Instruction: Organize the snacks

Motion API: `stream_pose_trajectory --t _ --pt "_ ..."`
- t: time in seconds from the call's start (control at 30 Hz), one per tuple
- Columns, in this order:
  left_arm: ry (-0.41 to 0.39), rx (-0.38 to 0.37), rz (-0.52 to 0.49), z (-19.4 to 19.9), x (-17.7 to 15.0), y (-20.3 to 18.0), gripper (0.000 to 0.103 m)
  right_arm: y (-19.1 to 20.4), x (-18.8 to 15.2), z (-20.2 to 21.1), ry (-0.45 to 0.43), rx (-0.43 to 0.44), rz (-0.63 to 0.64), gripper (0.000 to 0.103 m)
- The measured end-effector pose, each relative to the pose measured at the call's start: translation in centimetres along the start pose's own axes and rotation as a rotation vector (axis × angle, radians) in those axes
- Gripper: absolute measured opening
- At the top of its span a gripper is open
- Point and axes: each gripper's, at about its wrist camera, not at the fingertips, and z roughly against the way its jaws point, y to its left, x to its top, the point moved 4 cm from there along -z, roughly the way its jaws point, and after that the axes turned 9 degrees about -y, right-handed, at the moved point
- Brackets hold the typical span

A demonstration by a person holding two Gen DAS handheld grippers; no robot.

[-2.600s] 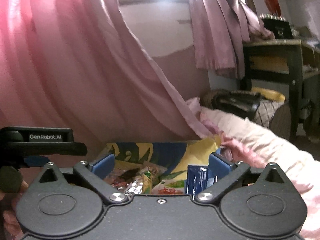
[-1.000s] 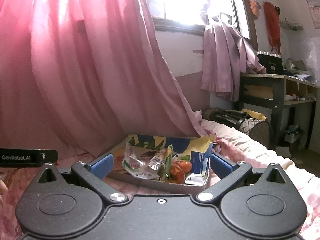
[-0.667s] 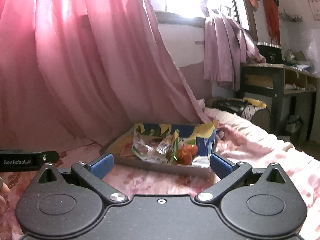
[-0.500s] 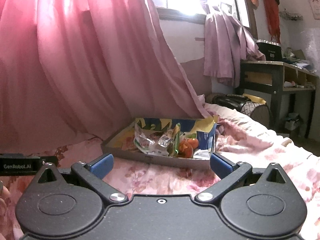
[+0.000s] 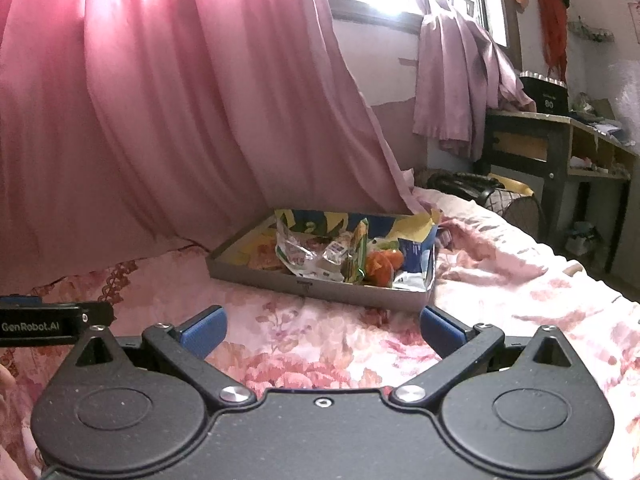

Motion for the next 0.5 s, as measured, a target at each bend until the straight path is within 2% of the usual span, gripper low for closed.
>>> stream_pose_trajectory --t 0.5 --pt "0.008 0.008 -0.018 0.24 -0.43 -0.27 0.103 0.26 -0.89 -0.41 0.048 -0.007 0.001 0.102"
